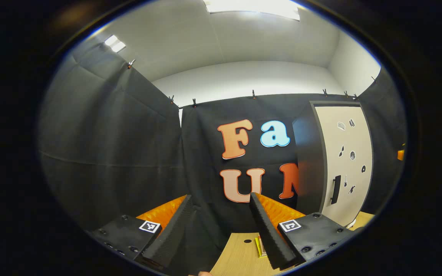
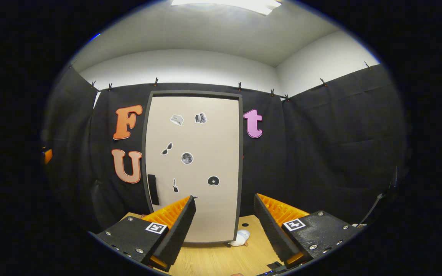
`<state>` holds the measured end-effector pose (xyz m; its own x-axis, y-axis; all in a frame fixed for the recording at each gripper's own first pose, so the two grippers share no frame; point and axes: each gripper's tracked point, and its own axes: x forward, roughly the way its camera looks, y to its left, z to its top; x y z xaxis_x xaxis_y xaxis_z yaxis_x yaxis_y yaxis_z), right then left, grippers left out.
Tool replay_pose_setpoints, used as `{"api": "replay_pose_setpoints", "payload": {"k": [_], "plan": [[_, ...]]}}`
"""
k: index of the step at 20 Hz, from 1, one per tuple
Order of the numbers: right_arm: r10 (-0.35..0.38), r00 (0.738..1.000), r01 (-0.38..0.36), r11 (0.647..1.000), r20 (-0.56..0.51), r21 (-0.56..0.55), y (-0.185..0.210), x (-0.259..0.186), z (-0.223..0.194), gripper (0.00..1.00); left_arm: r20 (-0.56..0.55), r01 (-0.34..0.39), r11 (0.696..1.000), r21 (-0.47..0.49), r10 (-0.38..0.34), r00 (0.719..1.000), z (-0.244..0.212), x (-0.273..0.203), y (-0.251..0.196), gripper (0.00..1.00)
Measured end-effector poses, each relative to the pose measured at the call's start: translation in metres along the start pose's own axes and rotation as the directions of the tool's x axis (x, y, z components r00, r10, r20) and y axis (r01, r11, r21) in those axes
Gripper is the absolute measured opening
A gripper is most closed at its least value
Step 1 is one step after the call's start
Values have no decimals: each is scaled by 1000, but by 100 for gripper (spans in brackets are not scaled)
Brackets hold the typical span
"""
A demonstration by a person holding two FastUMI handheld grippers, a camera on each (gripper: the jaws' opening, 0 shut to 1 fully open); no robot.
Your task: Open the cabinet door with the right hand, grasp the bottle in the cabinet with the left hand and place it on the coaster, then close the cabinet door with the right hand.
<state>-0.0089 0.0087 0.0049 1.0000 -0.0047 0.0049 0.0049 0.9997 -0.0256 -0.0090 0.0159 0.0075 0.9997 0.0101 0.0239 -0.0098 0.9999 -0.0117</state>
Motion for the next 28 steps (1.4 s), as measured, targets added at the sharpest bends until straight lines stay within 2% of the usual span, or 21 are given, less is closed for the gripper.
{"api": "replay_pose_setpoints", "payload": {"k": [6,7,8,10,11,14,18,19,22,24,28], "plan": [[15,1000,-15,1000,-10,-5,17,2,-5,94,-7,8,1000,2,-8,1000,-5,-1,3,94],[21,1000,-21,1000,-14,-4,21,4,-7,95,-9,7,1000,2,-7,1000,-6,-1,4,99],[28,999,-28,1000,-17,-3,26,5,-9,95,-11,6,1000,2,-6,1000,-8,-2,5,94],[43,999,-43,999,-24,2,36,11,-13,95,-15,1,1000,5,-1,1000,-9,-4,9,96],[52,998,-51,999,-29,2,43,15,-15,95,-17,-2,1000,6,2,1000,-10,-4,10,94],[78,996,-78,997,-44,-4,64,28,-24,95,-20,-11,1000,7,11,1000,-12,-8,18,94],[131,989,-132,991,-62,-3,98,45,-35,95,-19,-43,999,14,44,999,-12,-10,34,94],[141,988,-141,990,-60,-7,106,50,-37,95,-21,-50,999,15,51,998,-13,-11,37,96],[179,981,-180,984,-72,-13,132,68,-46,95,-29,-68,998,12,68,997,-17,-13,47,94],[208,974,-209,978,-87,1,149,79,-53,95,-29,-87,996,15,88,996,-18,-15,54,96],[231,968,-233,972,-97,-10,176,103,-64,95,-41,-121,992,24,122,992,-23,-18,68,96]]}}
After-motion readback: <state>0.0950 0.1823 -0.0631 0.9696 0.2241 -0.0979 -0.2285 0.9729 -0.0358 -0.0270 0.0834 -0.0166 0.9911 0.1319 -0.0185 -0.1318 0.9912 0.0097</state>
